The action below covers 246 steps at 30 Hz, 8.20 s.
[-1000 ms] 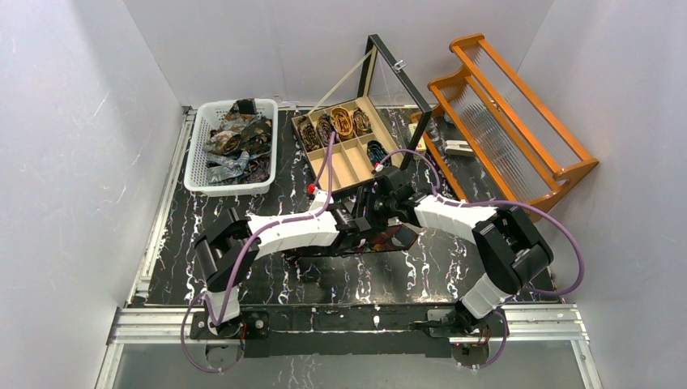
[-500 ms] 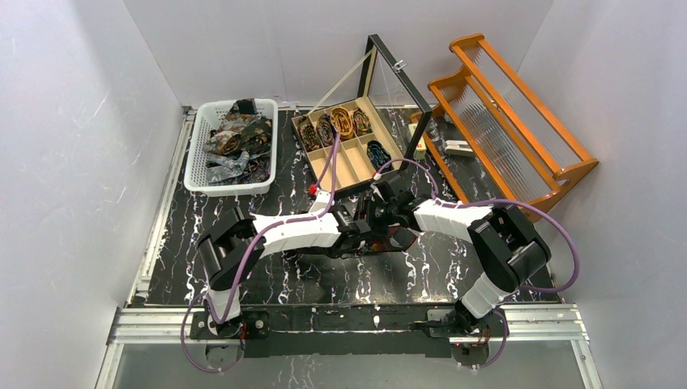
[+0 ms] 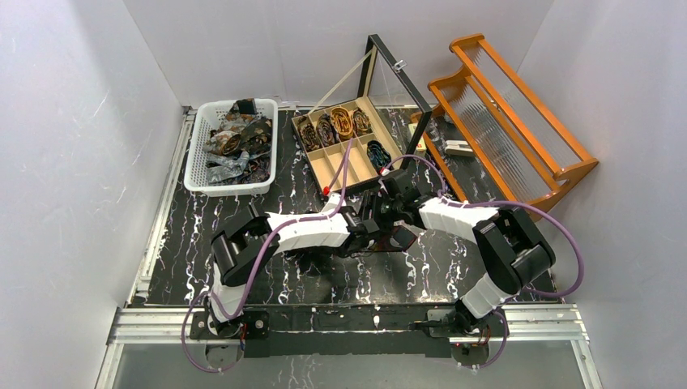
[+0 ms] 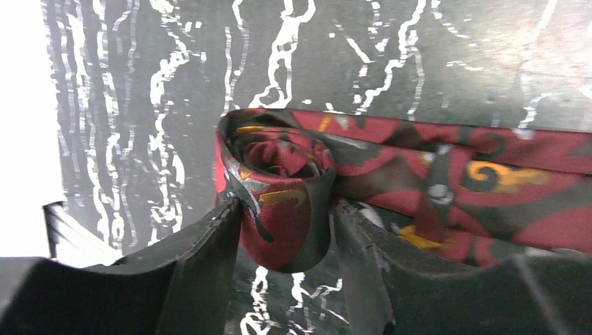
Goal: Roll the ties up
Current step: Roll the tie at the center of the board.
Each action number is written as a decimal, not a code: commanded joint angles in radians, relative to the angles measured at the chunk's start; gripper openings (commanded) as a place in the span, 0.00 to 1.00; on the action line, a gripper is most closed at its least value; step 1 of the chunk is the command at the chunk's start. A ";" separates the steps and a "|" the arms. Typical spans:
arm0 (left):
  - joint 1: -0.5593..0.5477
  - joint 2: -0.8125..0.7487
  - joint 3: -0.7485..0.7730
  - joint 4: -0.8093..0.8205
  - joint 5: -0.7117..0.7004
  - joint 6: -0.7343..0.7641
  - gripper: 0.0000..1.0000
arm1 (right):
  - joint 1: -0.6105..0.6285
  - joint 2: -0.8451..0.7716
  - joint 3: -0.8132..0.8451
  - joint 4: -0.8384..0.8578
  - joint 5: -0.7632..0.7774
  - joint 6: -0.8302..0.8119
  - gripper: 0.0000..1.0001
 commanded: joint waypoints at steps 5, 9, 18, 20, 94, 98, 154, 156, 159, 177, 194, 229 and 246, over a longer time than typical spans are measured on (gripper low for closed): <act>-0.006 -0.090 0.011 0.232 0.169 0.145 0.66 | -0.023 -0.036 0.004 -0.017 -0.009 -0.028 0.65; 0.022 -0.174 -0.044 0.371 0.289 0.180 0.72 | -0.027 -0.035 0.011 -0.025 -0.013 -0.034 0.66; 0.135 -0.540 -0.216 0.521 0.368 0.188 0.81 | -0.028 -0.069 0.023 0.081 -0.153 -0.119 0.68; 0.169 -0.612 -0.256 0.511 0.373 0.179 0.82 | -0.025 -0.083 0.024 0.144 -0.193 -0.154 0.70; 0.744 -1.234 -0.851 0.565 0.857 0.147 0.98 | 0.455 0.325 0.198 0.068 -0.152 -1.347 0.71; 0.744 -1.222 -0.853 0.571 0.859 0.151 0.98 | 0.457 0.278 0.236 0.050 -0.130 -1.318 0.88; 0.744 -1.200 -0.922 0.696 1.013 0.180 0.92 | 0.291 0.193 0.206 -0.013 -0.016 0.024 0.39; 0.744 -1.199 -0.930 0.710 1.028 0.181 0.91 | 0.291 0.198 0.199 -0.013 -0.025 0.024 0.38; 0.744 -1.190 -0.943 0.736 1.060 0.190 0.87 | 0.291 0.203 0.187 -0.007 -0.032 0.030 0.38; 0.743 -1.169 -1.053 0.976 1.196 0.227 0.74 | 0.278 0.246 0.174 -0.017 -0.036 0.015 0.28; 0.738 -1.105 -1.112 1.130 1.249 0.234 0.57 | 0.270 0.273 0.183 -0.027 -0.045 0.010 0.25; 0.527 -1.026 -1.081 1.251 1.008 0.171 0.32 | 0.267 0.262 0.197 -0.023 -0.095 -0.017 0.30; 0.498 -1.062 -0.919 0.939 0.905 0.199 0.28 | 0.266 0.072 0.203 -0.099 0.091 -0.146 0.51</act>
